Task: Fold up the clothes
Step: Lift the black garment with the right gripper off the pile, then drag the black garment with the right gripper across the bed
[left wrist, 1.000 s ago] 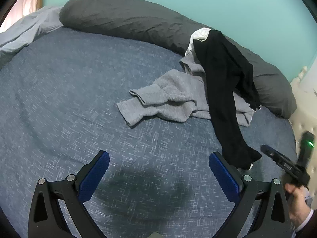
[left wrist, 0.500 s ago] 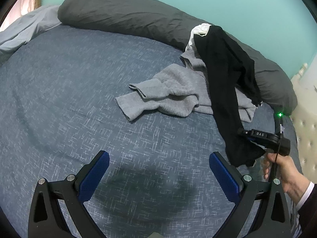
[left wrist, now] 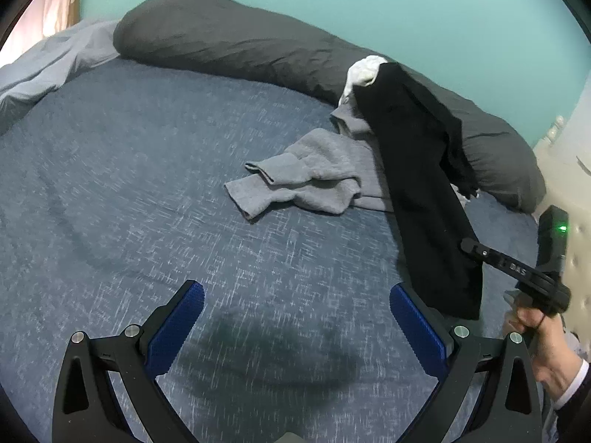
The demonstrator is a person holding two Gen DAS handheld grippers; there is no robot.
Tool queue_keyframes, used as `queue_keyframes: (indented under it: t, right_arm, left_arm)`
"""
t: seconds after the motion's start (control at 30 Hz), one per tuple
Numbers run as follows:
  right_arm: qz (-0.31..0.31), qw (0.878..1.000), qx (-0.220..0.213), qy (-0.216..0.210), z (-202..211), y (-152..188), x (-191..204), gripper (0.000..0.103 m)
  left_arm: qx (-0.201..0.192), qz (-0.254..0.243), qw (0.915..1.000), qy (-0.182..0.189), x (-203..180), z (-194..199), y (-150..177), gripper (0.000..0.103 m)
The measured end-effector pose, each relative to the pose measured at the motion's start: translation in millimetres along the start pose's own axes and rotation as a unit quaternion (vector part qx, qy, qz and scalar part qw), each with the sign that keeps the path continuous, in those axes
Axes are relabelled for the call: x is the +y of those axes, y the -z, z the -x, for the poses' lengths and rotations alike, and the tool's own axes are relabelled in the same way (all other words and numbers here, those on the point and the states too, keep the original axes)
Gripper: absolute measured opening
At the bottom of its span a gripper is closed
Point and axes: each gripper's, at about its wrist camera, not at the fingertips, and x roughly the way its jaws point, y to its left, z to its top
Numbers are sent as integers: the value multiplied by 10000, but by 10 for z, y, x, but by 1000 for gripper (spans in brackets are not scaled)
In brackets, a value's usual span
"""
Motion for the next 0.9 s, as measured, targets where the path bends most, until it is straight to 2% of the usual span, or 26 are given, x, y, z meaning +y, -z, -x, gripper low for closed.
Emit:
queue_keyframes:
  t: [0.13, 0.37, 0.63, 0.9]
  right_arm:
    - [281, 9993, -95, -244, 277, 173, 335, 6]
    - [281, 9977, -306, -527, 781, 630, 591, 6]
    - [615, 9947, -479, -674, 1167, 1121, 922, 6]
    - [987, 9883, -604, -992, 1584, 1569, 1477, 6]
  left_arm:
    - [-85, -7, 10000, 49, 15, 210, 145, 103]
    - [-170, -35, 9998, 120, 86, 539, 554, 103]
    - [-201, 84, 9995, 248, 212, 842, 1071, 103]
    - [-277, 198, 9989, 313, 357, 1204, 1540, 103]
